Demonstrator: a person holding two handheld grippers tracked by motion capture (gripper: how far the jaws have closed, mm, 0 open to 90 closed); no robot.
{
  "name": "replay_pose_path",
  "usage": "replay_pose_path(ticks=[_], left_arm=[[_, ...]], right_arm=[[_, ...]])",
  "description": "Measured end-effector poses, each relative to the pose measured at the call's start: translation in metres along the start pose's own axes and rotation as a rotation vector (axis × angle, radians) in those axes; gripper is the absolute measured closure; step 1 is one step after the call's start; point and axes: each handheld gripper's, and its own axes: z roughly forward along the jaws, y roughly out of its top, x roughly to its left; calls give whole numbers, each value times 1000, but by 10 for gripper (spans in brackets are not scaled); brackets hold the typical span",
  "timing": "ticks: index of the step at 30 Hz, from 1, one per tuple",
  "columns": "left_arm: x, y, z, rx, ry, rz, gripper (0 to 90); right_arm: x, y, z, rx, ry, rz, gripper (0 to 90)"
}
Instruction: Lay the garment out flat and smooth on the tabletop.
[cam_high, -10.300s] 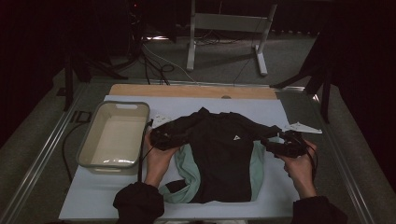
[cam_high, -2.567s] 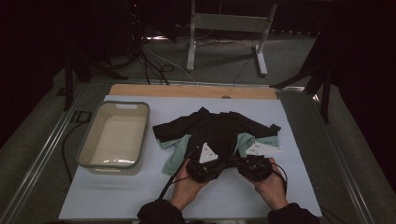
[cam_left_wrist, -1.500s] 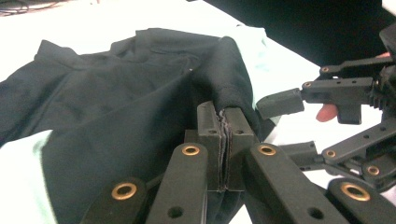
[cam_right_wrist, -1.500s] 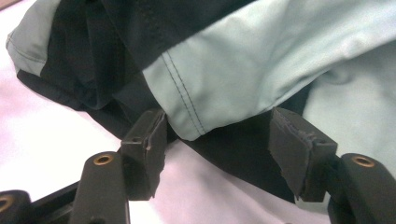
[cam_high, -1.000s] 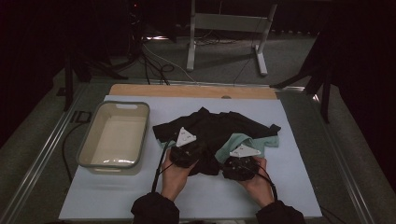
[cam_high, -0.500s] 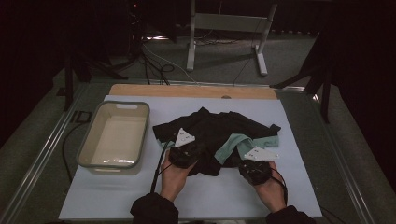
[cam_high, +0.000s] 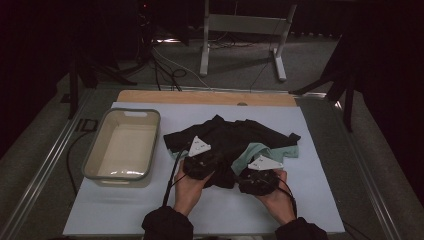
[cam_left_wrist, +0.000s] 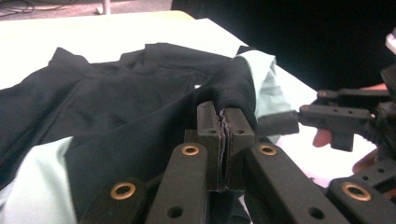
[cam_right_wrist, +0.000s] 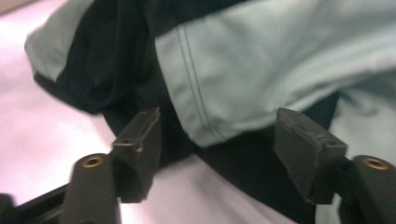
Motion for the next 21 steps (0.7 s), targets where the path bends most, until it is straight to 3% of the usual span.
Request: replay_pose_path(ticks=[4, 6, 11, 16, 17, 21], left_arm=[[-5, 0, 2, -2, -22, 10, 886], [-8, 1, 2, -11, -29, 11, 887], [-7, 4, 0, -13, -14, 19, 889], [-1, 4, -3, -20, 1, -2, 889], [-1, 4, -3, -22, 0, -8, 889], [-1, 3, -3, -24, -1, -13, 889]], right_arm=[[4, 8, 0, -14, -23, -4, 228], [4, 11, 2, -14, -39, -6, 247], [0, 11, 6, -6, -114, 26, 484], [-7, 6, 3, 3, -164, 19, 550], [-9, 4, 2, 6, -164, 23, 594], [-13, 0, 3, 13, -159, 28, 626]])
